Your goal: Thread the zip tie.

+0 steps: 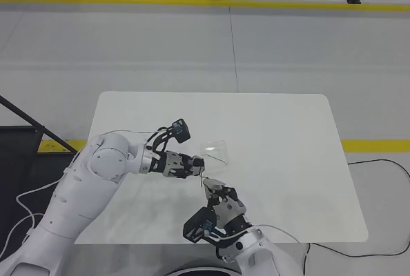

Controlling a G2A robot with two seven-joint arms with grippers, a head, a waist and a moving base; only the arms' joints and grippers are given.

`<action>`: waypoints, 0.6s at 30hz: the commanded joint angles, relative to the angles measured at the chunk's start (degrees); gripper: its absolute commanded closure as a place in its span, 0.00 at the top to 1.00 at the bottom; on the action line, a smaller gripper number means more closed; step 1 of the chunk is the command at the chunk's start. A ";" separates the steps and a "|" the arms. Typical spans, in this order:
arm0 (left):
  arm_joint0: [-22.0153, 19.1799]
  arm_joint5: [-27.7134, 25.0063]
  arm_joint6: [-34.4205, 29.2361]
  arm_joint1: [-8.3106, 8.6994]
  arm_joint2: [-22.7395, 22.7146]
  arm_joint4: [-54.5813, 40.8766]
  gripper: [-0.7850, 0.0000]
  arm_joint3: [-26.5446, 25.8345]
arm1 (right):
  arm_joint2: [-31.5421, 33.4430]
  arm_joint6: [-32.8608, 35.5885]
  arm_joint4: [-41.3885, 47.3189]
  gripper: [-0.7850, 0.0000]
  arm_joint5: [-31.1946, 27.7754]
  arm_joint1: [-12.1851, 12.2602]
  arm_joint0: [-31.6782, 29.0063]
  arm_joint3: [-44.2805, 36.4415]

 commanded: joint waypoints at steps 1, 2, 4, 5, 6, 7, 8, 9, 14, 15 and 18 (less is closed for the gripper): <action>0.28 -0.72 0.71 0.11 -0.06 0.72 0.00 -0.22 | -0.23 0.58 0.47 0.00 1.66 -0.10 0.28 0.31; 0.46 -0.96 0.96 0.18 -0.05 1.01 0.00 -0.31 | -0.36 0.86 0.84 0.00 2.66 -0.17 0.45 0.46; 0.66 -1.11 1.47 0.31 -0.12 1.29 0.00 -0.46 | -0.57 1.02 1.43 0.00 4.47 -0.27 0.75 0.71; 0.72 -1.11 1.67 0.37 -0.15 1.32 0.00 -0.50 | -0.63 0.97 1.57 0.00 5.12 -0.28 0.83 0.77; 0.73 -1.08 1.84 0.43 -0.22 1.36 0.00 -0.51 | -0.61 0.87 1.75 0.00 5.80 -0.29 0.85 0.74; 0.77 -1.09 2.00 0.49 -0.23 1.31 0.00 -0.53 | -0.52 0.78 1.85 0.00 6.79 -0.29 0.79 0.68; 0.79 -1.10 2.11 0.54 -0.22 1.27 0.00 -0.55 | -0.49 0.71 1.75 0.00 7.78 -0.29 0.67 0.73; 0.80 -1.06 2.19 0.59 -0.18 1.21 0.00 -0.54 | -0.57 0.53 1.58 0.00 8.65 -0.29 0.54 0.80; 0.65 -0.71 2.52 0.76 0.25 1.08 0.00 -0.57 | -1.08 0.13 -0.88 0.00 14.58 -0.33 0.03 1.49; 0.57 -0.58 2.54 0.81 0.36 1.00 0.00 -0.51 | -1.53 0.31 -1.87 0.00 15.82 -0.38 0.00 1.90; 0.41 -0.41 2.57 0.90 0.56 0.85 0.00 -0.44 | -2.36 0.75 -3.79 0.00 18.00 -0.47 0.12 2.63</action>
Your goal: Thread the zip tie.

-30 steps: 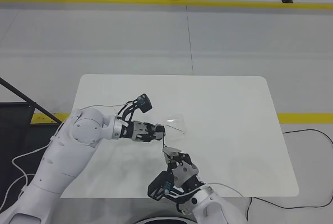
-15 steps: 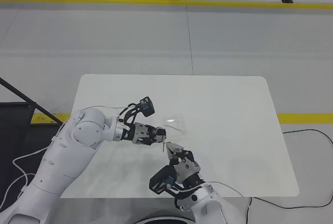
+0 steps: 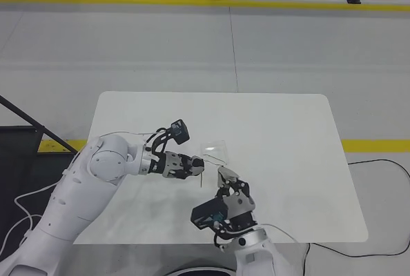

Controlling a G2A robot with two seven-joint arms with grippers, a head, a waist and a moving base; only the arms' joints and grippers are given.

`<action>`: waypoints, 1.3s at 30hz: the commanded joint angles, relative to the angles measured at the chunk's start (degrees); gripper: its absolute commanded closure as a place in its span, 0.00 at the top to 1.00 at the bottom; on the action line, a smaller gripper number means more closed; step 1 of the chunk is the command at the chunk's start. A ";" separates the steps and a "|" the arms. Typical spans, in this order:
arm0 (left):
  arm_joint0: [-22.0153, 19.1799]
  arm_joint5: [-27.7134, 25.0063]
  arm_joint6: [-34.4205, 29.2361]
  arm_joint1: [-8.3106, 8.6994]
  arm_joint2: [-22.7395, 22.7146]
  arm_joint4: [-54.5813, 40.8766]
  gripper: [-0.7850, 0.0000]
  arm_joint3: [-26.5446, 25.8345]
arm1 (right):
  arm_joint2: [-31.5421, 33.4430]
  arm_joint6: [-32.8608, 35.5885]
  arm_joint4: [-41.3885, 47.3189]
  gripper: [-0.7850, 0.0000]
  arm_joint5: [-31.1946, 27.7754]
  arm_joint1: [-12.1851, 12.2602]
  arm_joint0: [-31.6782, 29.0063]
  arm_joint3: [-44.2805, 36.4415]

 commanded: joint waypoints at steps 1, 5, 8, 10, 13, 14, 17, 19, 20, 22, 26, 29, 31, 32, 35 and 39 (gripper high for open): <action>-0.09 0.11 -0.01 0.06 0.13 -0.09 0.00 0.05 | -0.55 0.28 -1.13 0.00 1.18 -0.06 0.11 0.56; -0.27 0.33 0.04 0.20 0.41 -0.30 0.00 0.14 | -1.37 0.83 -2.51 0.00 1.84 -0.09 0.77 1.66; -0.37 0.17 0.24 0.30 0.57 -0.28 0.00 0.11 | -1.85 1.55 -3.06 0.00 0.36 -0.03 1.24 2.06; -0.30 0.01 0.52 0.38 0.63 -0.27 0.00 0.02 | -2.08 2.29 -3.64 0.00 -0.79 0.01 1.46 2.21; -0.20 -0.22 0.97 0.53 0.65 -0.13 0.00 -0.13 | -2.54 3.27 -4.25 0.00 -2.30 0.03 1.96 2.48; -0.20 -0.20 1.06 0.56 0.64 -0.07 0.00 -0.13 | -2.63 3.48 -4.39 0.00 -2.73 0.03 2.05 2.54; -0.07 -0.37 1.59 0.69 0.61 -0.14 0.00 -0.18 | -2.83 3.78 -4.14 0.00 -4.89 0.11 2.35 2.40; 0.00 -0.45 1.94 0.78 0.52 -0.14 0.00 -0.23 | -2.79 3.75 -3.89 0.00 -6.28 0.20 2.32 2.13; 0.04 -0.50 2.09 0.82 0.51 -0.17 0.00 -0.24 | -2.75 3.65 -3.82 0.00 -7.03 0.26 2.26 1.99; 0.08 -0.52 2.27 0.90 0.54 -0.20 0.00 -0.28 | -2.63 3.37 -3.67 0.00 -8.20 0.38 2.13 1.69; 0.10 -0.65 2.65 1.05 0.62 -0.25 0.00 -0.34 | -2.44 2.68 -3.32 0.00 -10.72 0.63 1.87 1.34; 0.07 -0.71 2.94 1.15 0.67 -0.24 0.00 -0.36 | -2.18 2.42 -3.36 0.00 -13.53 0.87 1.83 1.10; 0.14 -0.72 3.20 1.21 0.72 -0.22 0.00 -0.40 | -2.10 2.70 -3.59 0.00 -14.78 0.97 1.91 1.03; 0.18 -0.73 3.28 1.25 0.75 -0.19 0.00 -0.44 | -2.12 2.86 -3.71 0.00 -15.14 1.00 1.99 1.06; 0.31 -0.89 3.61 1.37 0.73 -0.12 0.00 -0.68 | -2.29 3.42 -3.85 0.00 -15.83 1.04 2.27 1.14; 0.52 -0.95 4.08 1.55 0.62 -0.05 0.00 -0.99 | -2.58 3.38 -3.73 0.00 -17.09 1.14 2.52 1.15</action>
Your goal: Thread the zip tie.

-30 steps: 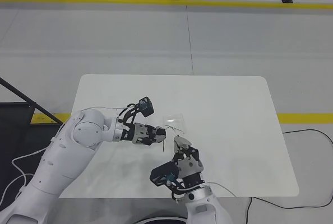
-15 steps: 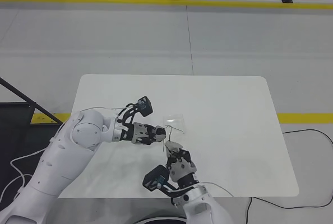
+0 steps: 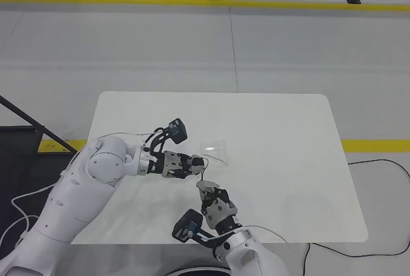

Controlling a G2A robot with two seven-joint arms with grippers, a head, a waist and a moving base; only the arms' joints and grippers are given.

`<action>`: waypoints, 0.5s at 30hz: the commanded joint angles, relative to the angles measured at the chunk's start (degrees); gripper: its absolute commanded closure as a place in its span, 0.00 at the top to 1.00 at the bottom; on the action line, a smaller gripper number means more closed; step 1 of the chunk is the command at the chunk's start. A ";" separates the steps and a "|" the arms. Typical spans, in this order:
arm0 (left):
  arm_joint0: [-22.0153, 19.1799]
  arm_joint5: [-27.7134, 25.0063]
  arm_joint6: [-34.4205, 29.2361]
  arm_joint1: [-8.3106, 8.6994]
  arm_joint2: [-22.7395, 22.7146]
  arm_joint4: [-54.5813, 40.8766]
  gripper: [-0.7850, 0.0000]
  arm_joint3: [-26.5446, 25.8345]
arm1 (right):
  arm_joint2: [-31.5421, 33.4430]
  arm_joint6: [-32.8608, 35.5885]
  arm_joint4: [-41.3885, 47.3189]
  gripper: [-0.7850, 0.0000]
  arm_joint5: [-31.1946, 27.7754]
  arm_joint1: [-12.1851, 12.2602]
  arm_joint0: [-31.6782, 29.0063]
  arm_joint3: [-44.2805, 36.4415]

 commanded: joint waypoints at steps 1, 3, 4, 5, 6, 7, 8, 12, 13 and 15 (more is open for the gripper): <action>0.13 -0.07 0.33 0.08 -0.04 0.07 0.00 -0.12 | -0.04 -0.42 0.22 0.00 -1.05 0.11 -0.05 -0.16; 0.20 -0.08 0.55 0.14 -0.05 0.04 0.00 -0.20 | 0.08 -0.83 0.30 0.00 -1.97 0.25 -0.16 -0.45; 0.20 -0.06 0.67 0.19 -0.08 -0.05 0.00 -0.24 | 0.22 -1.19 0.49 0.00 -2.65 0.36 -0.27 -0.69; 0.18 -0.04 0.67 0.21 -0.09 -0.08 0.00 -0.25 | 0.32 -1.35 0.50 0.00 -2.94 0.41 -0.31 -0.79; 0.19 0.06 0.71 0.24 -0.07 -0.24 0.00 -0.24 | 0.42 -1.63 0.60 0.00 -3.36 0.50 -0.39 -0.92; 0.16 0.15 0.85 0.27 -0.11 -0.35 0.00 -0.22 | 0.52 -1.97 0.70 0.00 -3.86 0.58 -0.45 -1.09; 0.16 0.23 0.90 0.30 -0.08 -0.43 0.00 -0.18 | 0.67 -2.19 0.82 0.00 -4.29 0.67 -0.52 -1.24; 0.12 0.24 1.08 0.40 0.06 -0.57 0.00 -0.13 | 1.15 -2.69 1.26 0.00 -4.50 0.91 -0.86 -1.70; 0.09 0.27 1.16 0.44 0.09 -0.53 0.00 -0.11 | 1.30 -2.66 1.53 0.00 -3.92 0.94 -0.99 -1.82; 0.10 0.14 1.34 0.47 0.15 -0.40 0.00 -0.19 | 1.60 -2.34 2.33 0.00 -2.55 0.92 -1.14 -2.10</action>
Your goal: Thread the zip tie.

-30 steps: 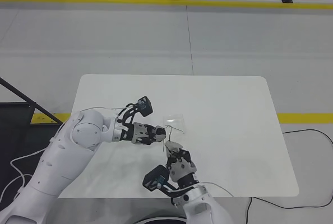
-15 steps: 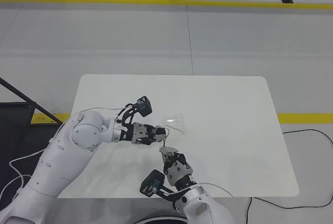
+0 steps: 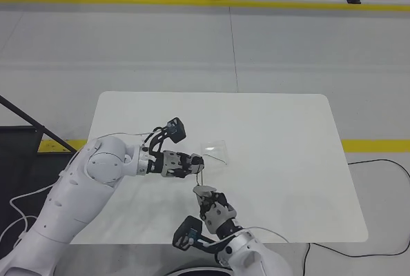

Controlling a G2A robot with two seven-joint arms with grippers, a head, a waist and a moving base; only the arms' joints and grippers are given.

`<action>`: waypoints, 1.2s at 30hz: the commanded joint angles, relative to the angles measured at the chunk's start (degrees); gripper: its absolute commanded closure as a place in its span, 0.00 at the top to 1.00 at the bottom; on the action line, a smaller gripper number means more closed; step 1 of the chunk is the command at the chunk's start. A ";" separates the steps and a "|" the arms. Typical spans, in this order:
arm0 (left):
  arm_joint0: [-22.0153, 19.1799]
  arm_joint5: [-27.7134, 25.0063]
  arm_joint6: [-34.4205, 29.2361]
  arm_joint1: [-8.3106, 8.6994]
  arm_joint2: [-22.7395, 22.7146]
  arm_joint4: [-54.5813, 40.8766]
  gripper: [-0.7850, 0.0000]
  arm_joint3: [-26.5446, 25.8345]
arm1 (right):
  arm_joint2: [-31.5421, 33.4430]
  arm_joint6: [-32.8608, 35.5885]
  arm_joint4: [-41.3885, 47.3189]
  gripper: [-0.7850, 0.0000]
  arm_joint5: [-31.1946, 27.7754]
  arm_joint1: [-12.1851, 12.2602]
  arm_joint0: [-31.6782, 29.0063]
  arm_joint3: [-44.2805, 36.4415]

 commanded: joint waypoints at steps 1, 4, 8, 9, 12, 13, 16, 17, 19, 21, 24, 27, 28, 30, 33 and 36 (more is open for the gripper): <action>0.02 -0.40 0.14 0.05 0.07 0.25 0.00 -0.16 | 0.32 0.57 1.23 0.00 2.12 -0.09 -0.16 -0.34; 0.18 -1.46 1.43 0.18 -0.31 1.80 0.00 -0.41 | 0.49 0.72 2.90 0.00 4.22 -0.18 -0.17 -0.44; 1.64 -2.97 5.44 0.30 -0.87 6.37 0.00 -1.97 | 0.92 0.79 4.21 0.00 7.38 -0.25 -0.25 -0.61; 2.17 -3.44 6.66 0.34 -1.08 7.59 0.00 -2.50 | 0.89 0.60 4.49 0.00 8.18 -0.28 -0.24 -0.57; 3.87 -3.42 10.74 0.48 -2.17 12.33 0.00 -4.26 | 0.89 -0.84 5.89 0.00 11.40 -0.34 -0.54 -0.70; 4.53 -3.01 12.17 0.51 -2.46 14.10 0.00 -5.05 | 1.01 -1.44 6.36 0.00 12.61 -0.35 -0.71 -0.82; 6.52 -1.26 15.97 0.52 -2.93 18.85 0.00 -7.26 | 1.29 -3.10 7.03 0.00 16.27 -0.34 -1.36 -0.92; 7.12 -0.47 17.11 0.51 -3.00 20.36 0.00 -7.93 | 1.34 -3.49 6.96 0.00 17.84 -0.36 -1.62 -0.77; 8.20 0.98 19.05 0.46 -2.90 23.19 0.00 -9.26 | 1.12 -4.15 6.48 0.00 20.74 -0.41 -1.96 -0.35; 8.72 1.67 19.94 0.42 -2.71 24.43 0.00 -9.81 | 0.90 -4.35 5.79 0.00 22.42 -0.47 -1.97 0.05; 9.09 2.42 20.73 0.37 -2.55 25.55 0.00 -10.26 | 0.25 -3.90 4.08 0.00 26.48 -0.69 -1.84 0.92; 9.23 2.65 20.98 0.35 -2.47 25.82 0.00 -10.31 | -0.24 -3.20 1.91 0.00 31.19 -0.97 -1.50 1.96; 9.22 2.65 20.97 0.35 -2.47 25.80 0.00 -10.32 | -0.47 -2.77 0.95 0.00 32.64 -1.08 -1.32 2.49; 9.21 2.66 20.80 0.36 -2.43 25.59 0.00 -10.26 | -1.03 -1.90 -0.58 0.00 34.42 -1.27 -0.83 3.54; 9.15 2.75 20.54 0.37 -2.47 25.13 0.00 -10.28 | -1.80 -0.85 -2.04 0.00 34.93 -1.45 -0.07 4.62; 9.14 2.86 20.12 0.38 -2.50 24.28 0.00 -10.37 | -2.20 -0.35 -2.40 0.00 34.37 -1.52 0.45 4.90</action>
